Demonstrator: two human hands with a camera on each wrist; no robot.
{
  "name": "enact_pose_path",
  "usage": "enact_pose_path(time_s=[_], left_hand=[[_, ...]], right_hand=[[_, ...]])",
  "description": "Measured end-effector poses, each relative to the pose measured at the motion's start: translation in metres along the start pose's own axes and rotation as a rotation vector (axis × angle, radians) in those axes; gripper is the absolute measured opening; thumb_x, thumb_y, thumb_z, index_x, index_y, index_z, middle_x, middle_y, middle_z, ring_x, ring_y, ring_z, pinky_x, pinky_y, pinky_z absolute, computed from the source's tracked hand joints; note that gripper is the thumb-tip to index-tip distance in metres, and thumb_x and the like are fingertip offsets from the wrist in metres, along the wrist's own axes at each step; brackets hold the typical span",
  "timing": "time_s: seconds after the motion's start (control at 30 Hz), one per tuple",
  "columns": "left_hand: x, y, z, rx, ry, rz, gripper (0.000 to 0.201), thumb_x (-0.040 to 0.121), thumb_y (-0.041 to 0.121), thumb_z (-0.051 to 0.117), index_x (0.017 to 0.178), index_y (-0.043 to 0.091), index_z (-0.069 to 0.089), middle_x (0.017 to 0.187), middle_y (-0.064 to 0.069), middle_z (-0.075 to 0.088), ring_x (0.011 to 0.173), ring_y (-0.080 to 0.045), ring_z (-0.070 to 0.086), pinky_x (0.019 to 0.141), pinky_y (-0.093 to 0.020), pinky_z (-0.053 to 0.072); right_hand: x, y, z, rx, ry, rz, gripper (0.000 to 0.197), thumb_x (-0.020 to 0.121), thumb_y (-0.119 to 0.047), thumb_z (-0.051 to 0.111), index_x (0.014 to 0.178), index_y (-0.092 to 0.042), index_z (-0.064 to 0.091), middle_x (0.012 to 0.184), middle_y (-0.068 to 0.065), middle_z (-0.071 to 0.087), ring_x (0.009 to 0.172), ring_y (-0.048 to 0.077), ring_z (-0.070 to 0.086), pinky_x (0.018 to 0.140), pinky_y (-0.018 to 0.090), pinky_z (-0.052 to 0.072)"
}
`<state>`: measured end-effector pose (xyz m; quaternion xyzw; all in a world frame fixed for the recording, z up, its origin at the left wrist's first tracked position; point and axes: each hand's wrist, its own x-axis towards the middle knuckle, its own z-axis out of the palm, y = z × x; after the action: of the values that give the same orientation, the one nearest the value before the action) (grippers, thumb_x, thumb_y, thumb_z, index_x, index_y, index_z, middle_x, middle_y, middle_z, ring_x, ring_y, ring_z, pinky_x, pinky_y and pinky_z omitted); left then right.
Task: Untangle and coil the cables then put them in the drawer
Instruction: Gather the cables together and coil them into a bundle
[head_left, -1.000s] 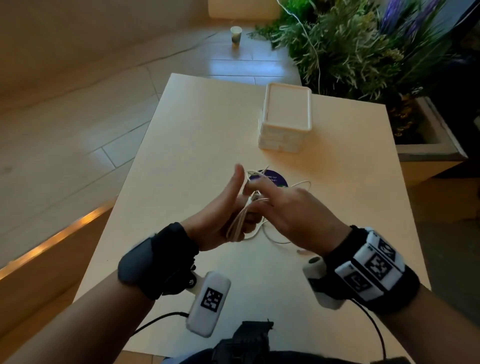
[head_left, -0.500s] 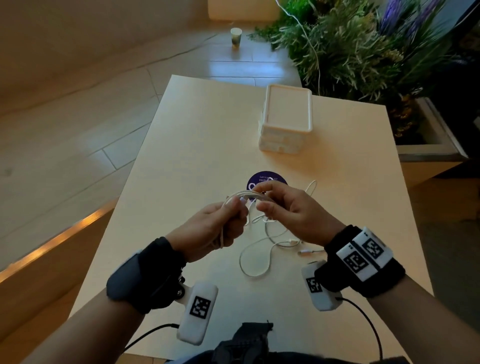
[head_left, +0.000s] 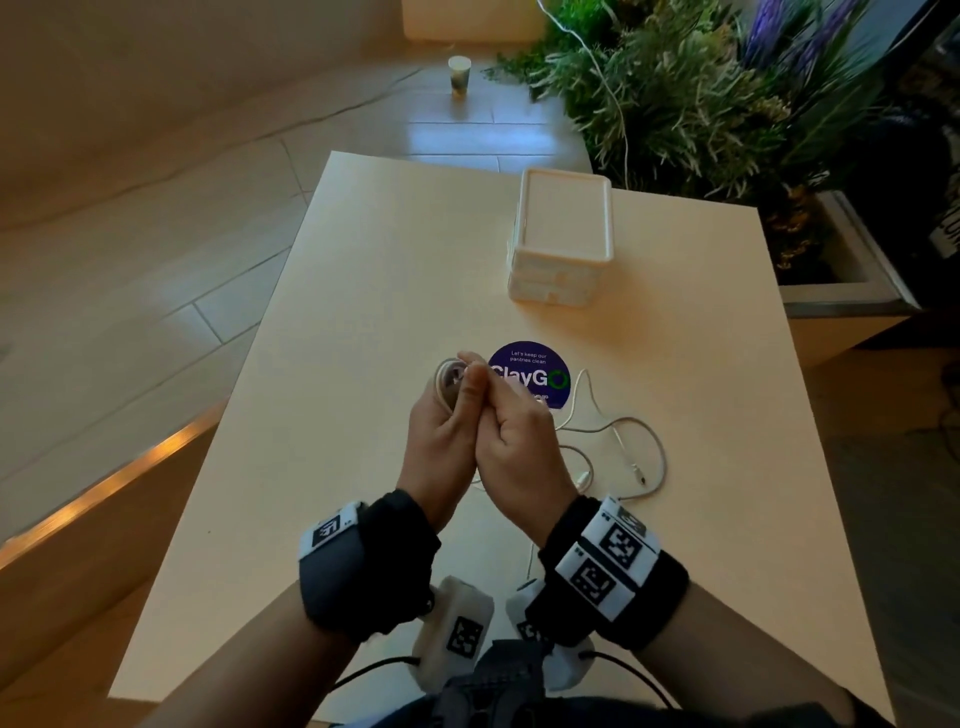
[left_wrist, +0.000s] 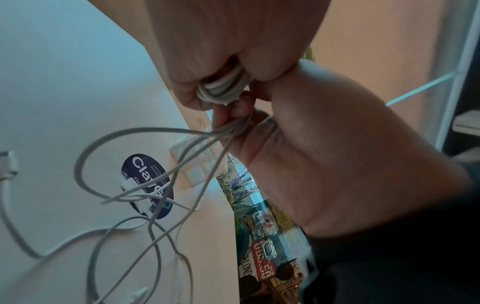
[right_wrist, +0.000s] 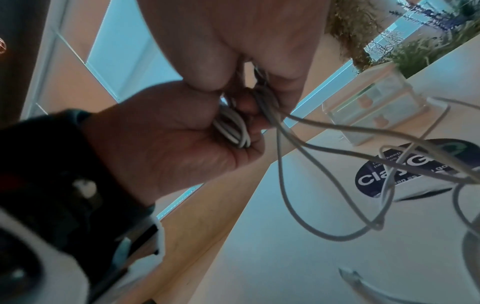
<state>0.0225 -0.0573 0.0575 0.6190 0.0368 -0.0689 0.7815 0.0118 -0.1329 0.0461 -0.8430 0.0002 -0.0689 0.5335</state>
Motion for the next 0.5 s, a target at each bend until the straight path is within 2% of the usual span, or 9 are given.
enact_pose_path(time_s=[0.03, 0.1, 0.17, 0.23, 0.3, 0.33, 0.4, 0.43, 0.5], left_hand=[[0.002, 0.001, 0.0, 0.001, 0.024, -0.012, 0.034, 0.092, 0.036, 0.046, 0.081, 0.004, 0.052, 0.068, 0.0, 0.052, 0.064, -0.006, 0.049, 0.06, -0.016, 0.044], [0.007, 0.006, 0.003, -0.003, 0.051, -0.056, 0.034, 0.099, 0.029, 0.041, 0.071, 0.01, 0.046, 0.053, 0.013, 0.051, 0.051, 0.001, 0.047, 0.052, -0.012, 0.041], [0.01, 0.009, 0.004, 0.007, 0.011, -0.112, 0.036, 0.101, 0.025, 0.036, 0.067, 0.016, 0.044, 0.043, 0.015, 0.052, 0.042, 0.003, 0.048, 0.046, -0.01, 0.04], [0.011, 0.011, 0.002, -0.008, -0.013, -0.152, 0.036, 0.102, 0.029, 0.032, 0.071, 0.019, 0.048, 0.047, 0.012, 0.059, 0.045, 0.003, 0.055, 0.047, -0.01, 0.043], [0.012, 0.008, -0.004, -0.073, 0.028, -0.212, 0.042, 0.101, 0.037, 0.029, 0.077, 0.015, 0.056, 0.063, 0.006, 0.069, 0.06, 0.002, 0.065, 0.057, -0.012, 0.05], [0.015, 0.004, -0.007, -0.15, 0.06, -0.25, 0.047, 0.1, 0.04, 0.029, 0.08, 0.012, 0.059, 0.07, 0.002, 0.072, 0.069, -0.003, 0.069, 0.065, -0.016, 0.053], [0.025, -0.003, -0.015, -0.412, 0.202, -0.331, 0.048, 0.098, 0.045, 0.032, 0.081, 0.008, 0.056, 0.064, 0.001, 0.068, 0.067, -0.01, 0.067, 0.082, -0.029, 0.054], [0.032, -0.005, -0.02, -0.547, 0.282, -0.358, 0.043, 0.098, 0.046, 0.034, 0.079, 0.01, 0.05, 0.055, 0.004, 0.059, 0.054, -0.008, 0.06, 0.08, -0.031, 0.055], [0.045, -0.007, -0.035, -0.773, 0.366, -0.4, 0.036, 0.096, 0.046, 0.04, 0.077, 0.016, 0.039, 0.046, 0.006, 0.04, 0.035, -0.004, 0.04, 0.057, -0.021, 0.053]], right_hand=[[-0.001, 0.0, 0.0, -0.01, -0.046, -0.001, 0.047, 0.092, -0.019, 0.035, 0.138, -0.017, 0.045, 0.102, 0.013, 0.065, 0.093, 0.011, 0.061, 0.089, 0.019, 0.047], [-0.003, -0.001, -0.001, -0.021, -0.174, 0.02, 0.06, 0.092, -0.017, 0.034, 0.149, -0.021, 0.017, 0.11, 0.015, 0.065, 0.096, 0.021, 0.063, 0.087, 0.028, 0.049], [-0.003, -0.004, -0.004, -0.07, -0.297, 0.057, 0.077, 0.092, -0.011, 0.037, 0.145, -0.03, -0.015, 0.111, 0.018, 0.065, 0.09, 0.025, 0.064, 0.079, 0.028, 0.048], [0.001, -0.008, -0.006, -0.137, -0.362, 0.05, 0.085, 0.093, -0.006, 0.038, 0.136, -0.033, -0.03, 0.112, 0.019, 0.065, 0.082, 0.024, 0.063, 0.074, 0.028, 0.046], [0.005, -0.01, -0.008, -0.134, -0.375, 0.045, 0.083, 0.095, -0.009, 0.037, 0.139, -0.031, -0.03, 0.114, 0.016, 0.066, 0.082, 0.025, 0.065, 0.074, 0.031, 0.048], [0.005, -0.009, -0.008, -0.116, -0.368, 0.058, 0.081, 0.096, -0.011, 0.038, 0.14, -0.031, -0.028, 0.107, 0.013, 0.068, 0.079, 0.025, 0.065, 0.07, 0.03, 0.047], [-0.001, -0.001, -0.008, -0.096, -0.343, 0.08, 0.081, 0.097, -0.017, 0.041, 0.142, -0.032, -0.024, 0.073, 0.002, 0.063, 0.058, 0.016, 0.057, 0.056, 0.024, 0.04], [-0.008, 0.005, -0.008, -0.098, -0.351, 0.08, 0.08, 0.097, -0.02, 0.042, 0.144, -0.033, -0.021, 0.061, -0.003, 0.053, 0.052, 0.013, 0.05, 0.052, 0.023, 0.037], [-0.025, 0.016, -0.009, -0.116, -0.428, 0.09, 0.071, 0.097, -0.024, 0.043, 0.148, -0.032, -0.007, 0.057, -0.005, 0.045, 0.05, 0.014, 0.044, 0.053, 0.027, 0.036]])
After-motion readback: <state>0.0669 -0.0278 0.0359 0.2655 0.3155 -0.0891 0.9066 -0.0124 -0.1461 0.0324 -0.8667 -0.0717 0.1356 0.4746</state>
